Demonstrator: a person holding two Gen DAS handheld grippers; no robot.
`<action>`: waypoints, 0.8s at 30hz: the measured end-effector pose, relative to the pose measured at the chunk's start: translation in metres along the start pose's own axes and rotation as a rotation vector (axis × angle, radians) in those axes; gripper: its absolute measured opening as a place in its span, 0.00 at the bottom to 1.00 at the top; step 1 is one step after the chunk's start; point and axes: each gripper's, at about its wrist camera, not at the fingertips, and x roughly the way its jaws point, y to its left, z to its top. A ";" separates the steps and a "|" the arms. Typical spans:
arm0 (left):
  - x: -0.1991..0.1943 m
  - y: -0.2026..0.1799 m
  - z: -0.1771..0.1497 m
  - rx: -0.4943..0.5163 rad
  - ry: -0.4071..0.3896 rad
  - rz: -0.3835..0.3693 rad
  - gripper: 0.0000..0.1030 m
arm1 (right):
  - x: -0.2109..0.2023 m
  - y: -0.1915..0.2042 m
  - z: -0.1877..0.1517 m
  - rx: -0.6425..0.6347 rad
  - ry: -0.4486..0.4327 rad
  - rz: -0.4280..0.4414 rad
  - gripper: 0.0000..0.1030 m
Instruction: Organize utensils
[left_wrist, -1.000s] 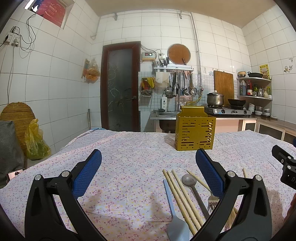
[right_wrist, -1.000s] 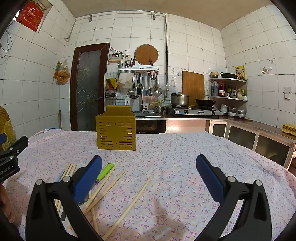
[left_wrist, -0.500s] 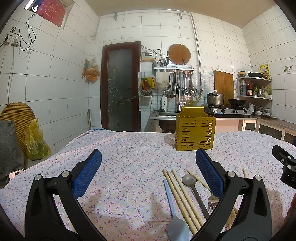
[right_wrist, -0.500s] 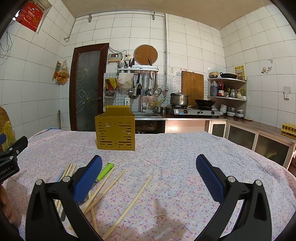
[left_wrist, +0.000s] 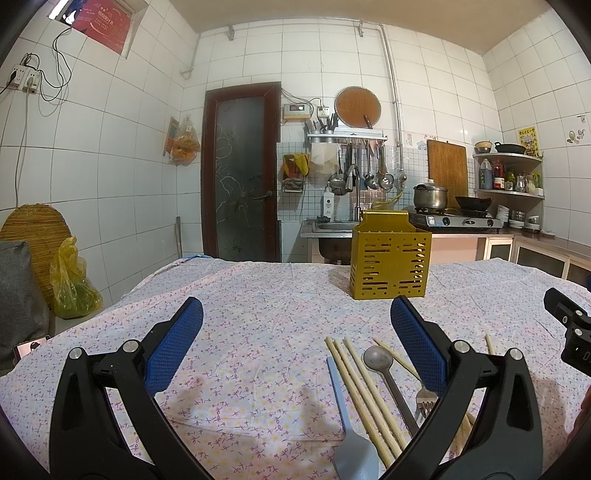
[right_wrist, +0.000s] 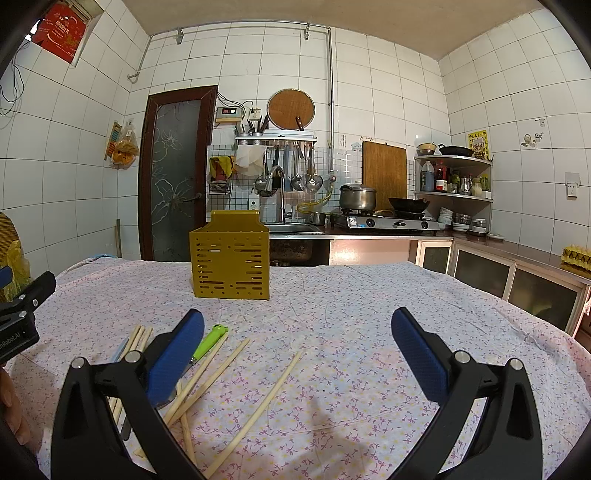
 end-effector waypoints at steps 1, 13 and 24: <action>0.000 0.000 0.000 0.000 0.000 0.000 0.95 | 0.000 0.001 0.000 0.000 0.000 0.000 0.96; 0.000 0.000 0.000 0.000 0.000 0.000 0.95 | 0.000 0.001 -0.001 0.000 -0.001 0.000 0.96; 0.000 -0.001 0.000 0.001 0.000 0.000 0.95 | 0.000 0.002 -0.001 0.000 -0.001 0.000 0.96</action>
